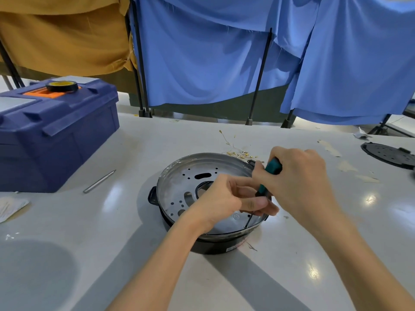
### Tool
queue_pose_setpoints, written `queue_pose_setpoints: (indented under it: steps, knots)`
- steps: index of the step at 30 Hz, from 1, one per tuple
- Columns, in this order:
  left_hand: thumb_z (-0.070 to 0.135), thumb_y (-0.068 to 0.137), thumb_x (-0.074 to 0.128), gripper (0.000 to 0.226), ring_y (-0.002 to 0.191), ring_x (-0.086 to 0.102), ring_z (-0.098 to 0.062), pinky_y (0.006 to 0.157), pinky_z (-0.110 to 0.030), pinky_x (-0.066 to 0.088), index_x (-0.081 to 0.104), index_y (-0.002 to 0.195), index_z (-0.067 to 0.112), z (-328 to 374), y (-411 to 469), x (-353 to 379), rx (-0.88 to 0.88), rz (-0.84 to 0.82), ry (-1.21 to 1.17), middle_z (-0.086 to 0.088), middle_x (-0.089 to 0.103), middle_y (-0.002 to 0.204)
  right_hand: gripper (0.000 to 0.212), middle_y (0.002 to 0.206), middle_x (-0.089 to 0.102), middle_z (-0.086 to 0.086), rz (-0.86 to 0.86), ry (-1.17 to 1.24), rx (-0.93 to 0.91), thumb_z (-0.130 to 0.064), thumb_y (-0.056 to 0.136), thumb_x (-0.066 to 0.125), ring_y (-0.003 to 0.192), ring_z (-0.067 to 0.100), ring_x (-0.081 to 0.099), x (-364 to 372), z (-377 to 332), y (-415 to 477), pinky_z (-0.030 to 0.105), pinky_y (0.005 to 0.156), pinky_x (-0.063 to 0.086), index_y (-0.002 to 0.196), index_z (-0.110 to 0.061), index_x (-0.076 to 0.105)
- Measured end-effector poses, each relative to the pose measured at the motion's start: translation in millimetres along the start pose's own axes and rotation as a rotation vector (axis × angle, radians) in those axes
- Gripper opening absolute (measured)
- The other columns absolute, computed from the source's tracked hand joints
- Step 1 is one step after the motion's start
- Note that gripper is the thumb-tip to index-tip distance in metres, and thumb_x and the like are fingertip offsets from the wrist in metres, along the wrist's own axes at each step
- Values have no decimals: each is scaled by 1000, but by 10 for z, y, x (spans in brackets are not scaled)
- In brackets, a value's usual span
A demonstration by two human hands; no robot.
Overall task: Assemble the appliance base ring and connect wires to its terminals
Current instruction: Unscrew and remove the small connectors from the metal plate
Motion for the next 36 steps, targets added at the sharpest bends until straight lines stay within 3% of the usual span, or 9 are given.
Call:
queue_pose_setpoints:
  steps: [4, 9, 11, 14, 20, 24, 27, 32, 36]
  knots:
    - [5, 89, 64, 19, 82, 72, -21, 80, -30, 56, 71, 106, 5, -15, 22, 10, -6, 19, 7, -11, 74, 91, 50, 54, 32, 0, 70, -143, 149, -44, 88, 55, 58, 27, 35, 15, 22, -73, 29, 47, 16, 56, -19, 27]
    - [9, 93, 58, 21, 91, 70, -29, 87, -35, 55, 67, 109, -2, -17, 1, 24, -30, 0, 33, -13, 74, 92, 49, 53, 48, -3, -158, -48, -74, -62, 78, 58, 55, 20, 48, -20, -27, 94, 29, 48, 35, 61, -17, 49]
    - [9, 94, 56, 22, 96, 69, -32, 91, -38, 55, 66, 110, -3, -23, -5, 17, -25, -7, 39, -15, 74, 95, 31, 54, 52, -5, -210, 14, -206, -47, 81, 65, 55, 17, 49, -10, -93, 55, 28, 51, 39, 69, -20, 55]
    - [8, 95, 54, 22, 100, 69, -32, 95, -40, 53, 68, 110, 0, -39, -7, 30, -34, -30, 39, -17, 73, 98, 29, 47, 51, 5, -143, 26, -239, -26, 82, 70, 49, 22, 41, 13, -109, 15, 33, 52, 42, 64, -8, 57]
    - [7, 95, 56, 23, 92, 71, -20, 91, -33, 54, 67, 115, 3, -123, 44, 49, -95, -3, 67, -15, 74, 99, 45, 55, 43, 8, 37, -224, 120, -44, 85, 59, 60, 30, 42, -20, 208, -72, 32, 52, 24, 58, -13, 40]
    - [5, 92, 60, 24, 91, 72, -19, 86, -27, 55, 67, 115, 3, -122, 39, 30, -106, 10, 57, -14, 74, 98, 49, 54, 39, 2, 27, -259, 148, -53, 85, 55, 61, 29, 44, -60, 199, -100, 30, 51, 25, 58, -15, 41]
    - [12, 88, 67, 19, 97, 71, -17, 90, -26, 54, 72, 106, 12, -48, -4, -55, -65, 94, 152, -6, 76, 97, 47, 53, 44, 0, 13, -127, 142, -54, 79, 63, 55, 23, 44, -154, 275, -39, 28, 48, 26, 58, -14, 50]
    - [53, 64, 80, 27, 78, 63, -4, 80, -32, 54, 74, 81, 33, 119, -164, -255, -35, 209, 593, 13, 69, 79, 36, 48, 45, 1, 358, 288, 456, -46, 61, 66, 48, 21, 37, -680, 1016, -12, 29, 51, 32, 52, -14, 51]
    - [58, 54, 83, 63, 82, 43, 2, 66, -15, 37, 68, 111, 38, -92, -280, -59, -169, -11, 1010, 15, 48, 87, 25, 58, 61, 17, 130, 576, 682, -15, 81, 62, 40, 24, 55, -248, 1544, 44, 29, 53, 45, 72, 7, 55]
Point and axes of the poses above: each hand's wrist, its own y-axis towards the middle knuckle, its own x-axis out of the palm, z = x × y, the point moved 8 cm from there along y, towards the middle knuckle
